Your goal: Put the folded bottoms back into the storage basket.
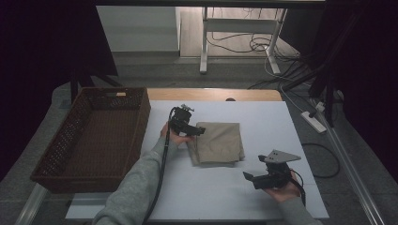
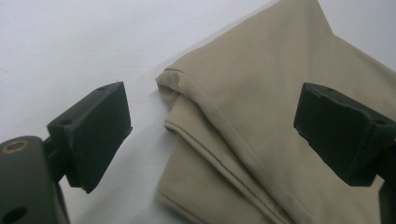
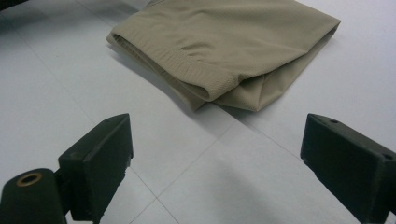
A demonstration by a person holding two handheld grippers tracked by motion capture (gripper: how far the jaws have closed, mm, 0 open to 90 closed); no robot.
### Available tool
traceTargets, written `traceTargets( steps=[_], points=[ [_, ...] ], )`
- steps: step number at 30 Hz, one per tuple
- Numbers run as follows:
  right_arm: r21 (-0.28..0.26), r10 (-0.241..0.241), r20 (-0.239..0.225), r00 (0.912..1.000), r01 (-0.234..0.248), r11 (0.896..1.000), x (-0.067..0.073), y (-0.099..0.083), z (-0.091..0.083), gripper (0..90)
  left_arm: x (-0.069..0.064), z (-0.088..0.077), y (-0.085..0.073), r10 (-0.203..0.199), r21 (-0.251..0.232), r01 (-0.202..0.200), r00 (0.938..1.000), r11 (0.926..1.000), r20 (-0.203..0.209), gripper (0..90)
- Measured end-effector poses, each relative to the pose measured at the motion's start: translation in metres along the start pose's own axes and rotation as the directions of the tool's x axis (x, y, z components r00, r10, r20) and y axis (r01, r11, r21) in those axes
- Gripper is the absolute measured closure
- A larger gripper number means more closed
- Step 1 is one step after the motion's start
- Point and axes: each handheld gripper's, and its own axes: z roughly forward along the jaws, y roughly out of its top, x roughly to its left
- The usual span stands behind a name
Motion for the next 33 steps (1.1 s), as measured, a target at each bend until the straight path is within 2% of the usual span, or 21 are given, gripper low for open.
traceTargets(
  steps=[5,16,19,26,33],
  points=[
    [0.001,0.000,0.000,1.0000,0.000,1.000,0.000,0.000,0.000,9.5,0.003,0.010,0.005,0.003,0.020,-0.004,0.9998,0.9998,0.019,10.1],
    [0.005,0.000,0.004,1.0000,0.000,1.000,-0.001,-0.001,0.000,9.5,0.008,0.023,0.008,0.007,0.058,-0.008,0.9996,0.9983,0.028,9.7],
    [0.005,0.000,0.003,1.0000,0.000,1.000,-0.001,-0.001,0.000,9.5,0.009,0.026,0.008,-0.001,0.063,-0.001,0.9996,0.9980,0.028,9.5],
    [0.007,0.001,0.002,1.0000,-0.001,1.000,-0.001,-0.001,0.001,9.5,0.013,0.035,0.009,-0.012,0.093,0.007,0.9983,0.9957,0.056,8.6],
    [0.011,0.002,0.002,1.0000,-0.002,1.000,-0.001,-0.001,0.001,9.5,0.010,0.040,0.010,0.006,0.111,-0.014,0.9972,0.9937,0.074,8.1]
  ],
)
